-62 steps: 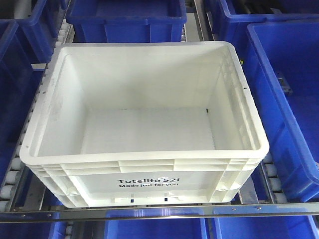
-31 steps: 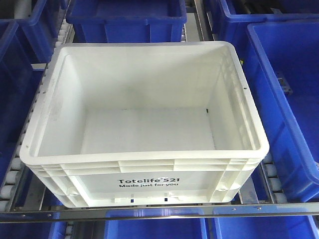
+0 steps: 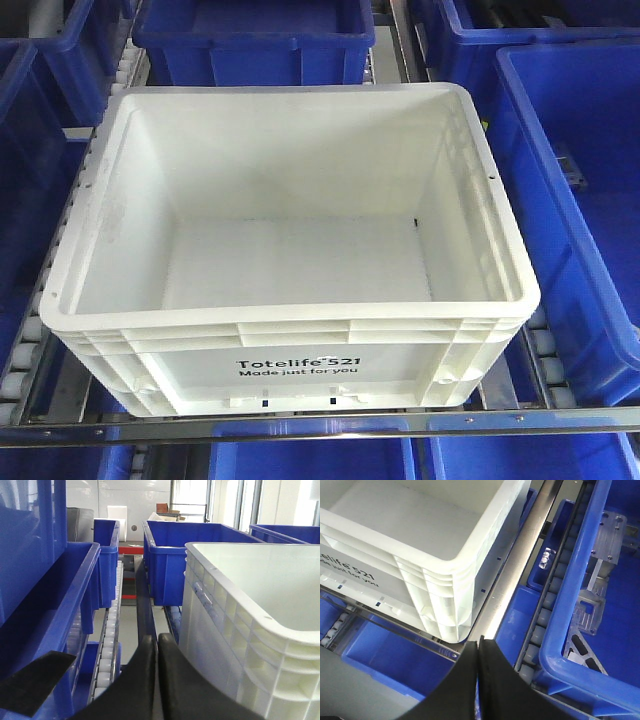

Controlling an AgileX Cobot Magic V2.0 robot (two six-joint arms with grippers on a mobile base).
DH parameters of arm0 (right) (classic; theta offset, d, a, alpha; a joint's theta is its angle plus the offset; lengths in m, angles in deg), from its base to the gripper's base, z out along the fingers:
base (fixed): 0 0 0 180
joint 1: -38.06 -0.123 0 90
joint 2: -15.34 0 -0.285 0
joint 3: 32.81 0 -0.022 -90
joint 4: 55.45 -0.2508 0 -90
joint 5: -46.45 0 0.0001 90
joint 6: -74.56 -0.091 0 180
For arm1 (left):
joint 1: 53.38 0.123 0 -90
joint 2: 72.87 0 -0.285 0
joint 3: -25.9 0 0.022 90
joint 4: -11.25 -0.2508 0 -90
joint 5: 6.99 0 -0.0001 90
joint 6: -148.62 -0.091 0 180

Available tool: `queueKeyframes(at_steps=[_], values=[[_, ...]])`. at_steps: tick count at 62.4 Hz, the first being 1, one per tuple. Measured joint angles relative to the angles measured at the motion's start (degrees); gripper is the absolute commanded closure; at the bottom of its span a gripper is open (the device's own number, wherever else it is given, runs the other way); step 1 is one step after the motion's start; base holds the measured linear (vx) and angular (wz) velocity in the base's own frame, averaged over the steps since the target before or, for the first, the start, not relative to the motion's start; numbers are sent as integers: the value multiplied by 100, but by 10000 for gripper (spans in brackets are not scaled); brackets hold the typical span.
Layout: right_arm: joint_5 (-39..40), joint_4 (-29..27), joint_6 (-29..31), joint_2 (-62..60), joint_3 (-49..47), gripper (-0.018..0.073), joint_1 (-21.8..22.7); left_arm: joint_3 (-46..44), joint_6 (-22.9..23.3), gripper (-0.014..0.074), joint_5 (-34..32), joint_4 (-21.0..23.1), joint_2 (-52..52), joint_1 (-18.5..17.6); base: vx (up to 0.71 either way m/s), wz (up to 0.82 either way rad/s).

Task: Move bin from left to right shelf

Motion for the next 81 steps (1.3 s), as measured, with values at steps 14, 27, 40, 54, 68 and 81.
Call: queueKeyframes(at_steps=[14,27,40,54,68,81], values=[[62,-2,65,-124,36,568,136,0,0,602,-7,0,0,0,0,0],[1771,5,84,-1091,1402,568,1252,0,0,602,-17,0,0,0,0,0],[3316,-25,84,-2229,3139,568,2145,0,0,602,-17,0,0,0,0,0],[4174,-81,84,-2781,4242,568,2402,0,0,602,-17,0,0,0,0,0],[4755,-114,84,-2781,4379,568,2335,0,0,602,-23,0,0,0,0,0],[4894,-122,84,-2781,4379,568,2335,0,0,602,-23,0,0,0,0,0]])
